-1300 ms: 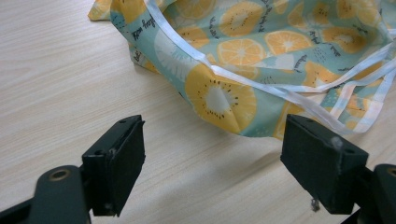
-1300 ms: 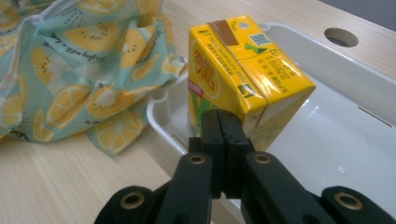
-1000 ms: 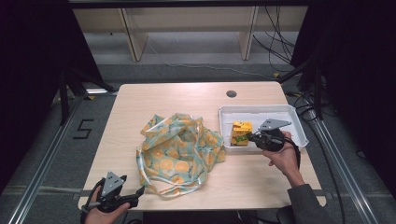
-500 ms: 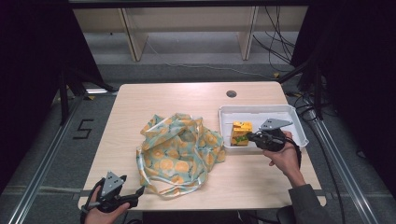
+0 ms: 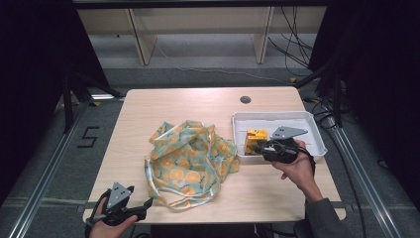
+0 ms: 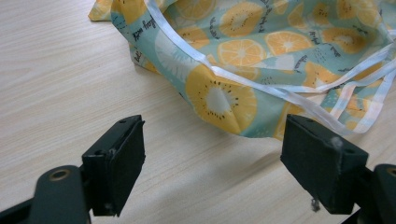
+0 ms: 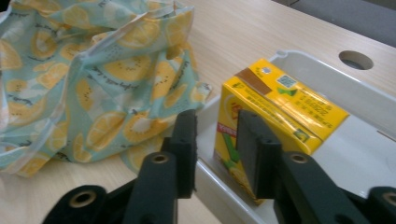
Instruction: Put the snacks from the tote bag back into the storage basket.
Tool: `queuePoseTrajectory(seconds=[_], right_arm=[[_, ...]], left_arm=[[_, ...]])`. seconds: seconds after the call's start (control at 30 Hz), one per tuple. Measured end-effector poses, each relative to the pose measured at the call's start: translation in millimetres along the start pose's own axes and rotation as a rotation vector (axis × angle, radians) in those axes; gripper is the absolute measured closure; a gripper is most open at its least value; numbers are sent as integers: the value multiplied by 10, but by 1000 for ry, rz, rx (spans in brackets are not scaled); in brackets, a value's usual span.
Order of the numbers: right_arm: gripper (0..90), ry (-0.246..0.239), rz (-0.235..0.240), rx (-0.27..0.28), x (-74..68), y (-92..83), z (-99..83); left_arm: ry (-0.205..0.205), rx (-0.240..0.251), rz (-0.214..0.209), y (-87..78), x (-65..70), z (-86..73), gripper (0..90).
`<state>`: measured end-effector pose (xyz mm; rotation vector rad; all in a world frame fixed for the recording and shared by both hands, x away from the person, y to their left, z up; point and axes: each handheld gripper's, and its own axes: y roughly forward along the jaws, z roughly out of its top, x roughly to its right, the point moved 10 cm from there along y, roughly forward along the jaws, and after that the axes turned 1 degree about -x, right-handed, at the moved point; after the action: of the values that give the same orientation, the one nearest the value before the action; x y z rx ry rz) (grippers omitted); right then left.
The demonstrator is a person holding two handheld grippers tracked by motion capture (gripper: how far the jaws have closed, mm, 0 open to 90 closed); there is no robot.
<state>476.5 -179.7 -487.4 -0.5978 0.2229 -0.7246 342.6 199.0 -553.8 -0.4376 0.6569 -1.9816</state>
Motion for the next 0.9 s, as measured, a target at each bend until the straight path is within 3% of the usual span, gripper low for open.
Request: queuePoseTrajectory(seconds=[0.1, 0.17, 0.37, 0.4, 0.43, 0.53, 0.57, 0.67, 0.7, 0.73, 0.8, 0.9], right_arm=[[576, 39, 16, -2, -86, 14, 14], [525, 17, 12, 11, -84, 21, 38], [427, 54, 31, 15, -225, 51, 61], [416, 32, 29, 14, -215, 50, 66], [407, 50, 29, 15, -248, 59, 68], [389, 43, 40, 13, -286, 70, 66], [385, 66, 41, 11, -325, 78, 58], [375, 41, 40, 3, -333, 95, 44], [373, 56, 44, 7, -364, 106, 42], [371, 31, 53, 10, -359, 122, 42], [364, 52, 48, -5, -389, 120, 21], [356, 39, 50, -2, -404, 136, 16]], left_arm=[[-1, 2, 1, 1, -1, 2, 210], [-8, 6, -1, 5, 7, 5, 210], [-2, 2, 0, 0, 1, 1, 210], [-3, 2, 1, 0, 1, 1, 210], [-3, 2, 1, 0, 1, 2, 210], [-2, 2, 1, 0, 0, 1, 210], [-2, 2, 0, -1, 1, 2, 210], [-2, 2, 1, -1, -1, 2, 210], [-2, 2, 1, 0, 0, 1, 210], [-2, 2, 1, 0, 1, 1, 210], [-2, 2, 0, 0, 2, 2, 210], [-2, 2, 0, 1, 2, 1, 210]])
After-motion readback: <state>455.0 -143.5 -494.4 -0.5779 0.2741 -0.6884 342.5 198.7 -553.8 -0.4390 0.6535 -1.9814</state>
